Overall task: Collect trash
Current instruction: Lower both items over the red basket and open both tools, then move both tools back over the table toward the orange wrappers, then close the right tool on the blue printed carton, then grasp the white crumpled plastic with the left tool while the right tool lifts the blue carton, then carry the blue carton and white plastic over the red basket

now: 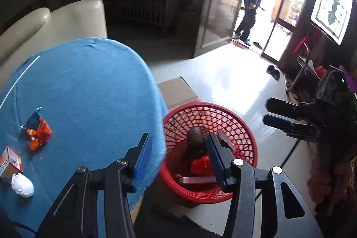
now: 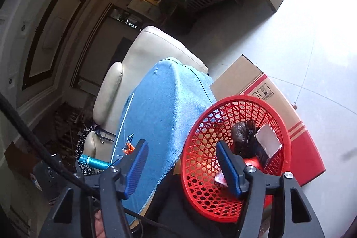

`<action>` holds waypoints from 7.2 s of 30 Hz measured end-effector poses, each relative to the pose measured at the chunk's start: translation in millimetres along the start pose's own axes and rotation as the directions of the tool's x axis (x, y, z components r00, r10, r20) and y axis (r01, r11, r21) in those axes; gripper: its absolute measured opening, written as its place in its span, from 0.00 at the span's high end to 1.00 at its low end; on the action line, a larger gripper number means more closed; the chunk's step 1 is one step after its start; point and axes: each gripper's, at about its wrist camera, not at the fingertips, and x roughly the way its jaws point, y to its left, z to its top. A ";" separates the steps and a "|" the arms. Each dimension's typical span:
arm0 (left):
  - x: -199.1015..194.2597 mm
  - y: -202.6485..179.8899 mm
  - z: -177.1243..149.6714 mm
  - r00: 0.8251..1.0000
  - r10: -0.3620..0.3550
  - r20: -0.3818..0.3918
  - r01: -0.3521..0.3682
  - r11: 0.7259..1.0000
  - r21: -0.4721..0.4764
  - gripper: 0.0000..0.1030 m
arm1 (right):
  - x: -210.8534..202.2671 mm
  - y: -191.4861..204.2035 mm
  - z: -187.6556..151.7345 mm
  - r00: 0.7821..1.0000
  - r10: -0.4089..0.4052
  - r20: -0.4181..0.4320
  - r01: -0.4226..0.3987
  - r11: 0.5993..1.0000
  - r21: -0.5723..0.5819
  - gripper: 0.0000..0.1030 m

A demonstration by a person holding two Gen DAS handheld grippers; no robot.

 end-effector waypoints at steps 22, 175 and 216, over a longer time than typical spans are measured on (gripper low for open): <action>-92.0 34.7 -11.1 0.932 0.280 0.231 -0.293 0.956 0.023 0.42 | -11.8 96.7 -21.2 0.987 -0.044 0.153 0.093 0.938 -0.334 0.35; -12.8 284.5 -93.3 0.960 0.249 -0.126 -0.278 0.822 -0.498 0.62 | 176.3 198.0 -62.0 0.987 -0.116 -0.111 0.020 0.775 -0.631 0.38; -121.8 123.8 -14.6 0.788 0.605 0.112 -0.572 0.788 -0.228 0.71 | 54.9 190.9 -75.1 0.997 0.064 -0.038 -0.073 0.774 -0.629 0.38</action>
